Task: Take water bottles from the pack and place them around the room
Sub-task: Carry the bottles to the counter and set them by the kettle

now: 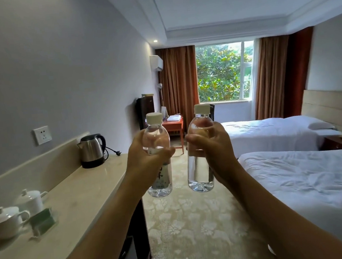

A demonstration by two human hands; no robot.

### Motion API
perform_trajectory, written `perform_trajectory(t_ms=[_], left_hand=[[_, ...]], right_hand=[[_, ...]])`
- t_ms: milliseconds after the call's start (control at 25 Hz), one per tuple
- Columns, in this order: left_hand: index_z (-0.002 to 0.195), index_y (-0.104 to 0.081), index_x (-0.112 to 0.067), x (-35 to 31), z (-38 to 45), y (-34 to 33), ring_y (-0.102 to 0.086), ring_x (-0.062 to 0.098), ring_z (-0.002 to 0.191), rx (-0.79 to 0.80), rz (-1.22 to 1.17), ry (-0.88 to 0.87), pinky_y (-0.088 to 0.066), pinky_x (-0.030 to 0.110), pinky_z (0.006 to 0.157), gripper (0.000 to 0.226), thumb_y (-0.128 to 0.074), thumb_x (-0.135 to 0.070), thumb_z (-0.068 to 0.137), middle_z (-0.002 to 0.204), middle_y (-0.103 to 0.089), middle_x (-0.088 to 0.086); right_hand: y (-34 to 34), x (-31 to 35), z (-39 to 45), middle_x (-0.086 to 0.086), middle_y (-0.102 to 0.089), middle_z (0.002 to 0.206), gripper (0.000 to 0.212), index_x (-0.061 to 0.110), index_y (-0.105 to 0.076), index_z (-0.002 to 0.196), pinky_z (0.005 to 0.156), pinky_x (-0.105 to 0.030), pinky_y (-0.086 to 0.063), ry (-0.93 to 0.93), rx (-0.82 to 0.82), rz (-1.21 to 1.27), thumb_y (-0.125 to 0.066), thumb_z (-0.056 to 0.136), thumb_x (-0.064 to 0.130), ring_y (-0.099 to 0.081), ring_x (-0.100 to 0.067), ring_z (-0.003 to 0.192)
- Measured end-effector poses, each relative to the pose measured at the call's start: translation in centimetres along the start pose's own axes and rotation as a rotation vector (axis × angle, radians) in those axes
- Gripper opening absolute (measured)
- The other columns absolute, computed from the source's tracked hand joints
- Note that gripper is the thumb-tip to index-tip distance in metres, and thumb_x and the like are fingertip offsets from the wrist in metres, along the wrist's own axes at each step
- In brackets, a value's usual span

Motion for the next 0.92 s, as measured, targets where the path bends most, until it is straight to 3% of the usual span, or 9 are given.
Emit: perform_trajectory(t_ms=[240, 440, 640, 920], left_hand=[[0.109, -0.057, -0.032, 11.2, 11.0, 0.8, -0.069, 0.006, 0.081, -0.020, 0.013, -0.013, -0.053, 0.014, 0.059, 0.048, -0.084, -0.012, 0.074, 0.099, -0.065, 0.003], [0.105, -0.057, -0.037, 19.6, 21.5, 2.3, -0.069, 0.005, 0.083, -0.113, 0.012, 0.034, -0.053, 0.013, 0.058, 0.045, -0.082, -0.013, 0.076, 0.091, -0.067, -0.010], [0.105, -0.058, -0.033, 25.4, 28.5, 5.2, -0.070, 0.009, 0.082, -0.156, 0.079, 0.046, -0.055, 0.017, 0.063, 0.044, -0.077, -0.023, 0.066, 0.089, -0.069, -0.016], [0.117, -0.051, -0.026, 33.9, 33.0, 13.5, -0.070, 0.005, 0.089, -0.361, 0.250, 0.121, -0.054, 0.013, 0.065, 0.058, -0.081, -0.013, 0.068, 0.105, -0.065, 0.003]], right_hand=[[-2.6, -10.7, 11.9, -0.014, -0.066, 0.097, 0.056, 0.002, -0.054, 0.122, 0.064, -0.026, -0.057, 0.023, 0.048, -0.012, -0.074, 0.073, 0.021, -0.072, -0.019, 0.083], [-4.9, -18.2, 23.6, -0.028, -0.059, 0.110, 0.053, 0.002, -0.055, 0.119, 0.067, -0.032, -0.059, -0.028, 0.070, 0.025, -0.074, 0.072, 0.020, -0.067, -0.036, 0.094], [-8.5, -24.9, 32.3, -0.017, -0.056, 0.089, 0.053, -0.010, -0.050, 0.114, 0.060, -0.035, -0.055, -0.071, 0.110, 0.168, -0.072, 0.070, 0.009, -0.062, -0.021, 0.070], [-20.7, -36.4, 41.9, -0.010, -0.065, 0.087, 0.055, -0.001, -0.053, 0.114, 0.067, -0.039, -0.061, -0.131, 0.384, 0.337, -0.077, 0.067, 0.013, -0.068, -0.027, 0.074]])
Point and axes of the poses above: each hand's wrist, its own z-axis towards the middle knuckle, its own y-axis out of the back of the hand, x = y × z, the point moved 4 cm from there along z, towards the middle knuckle
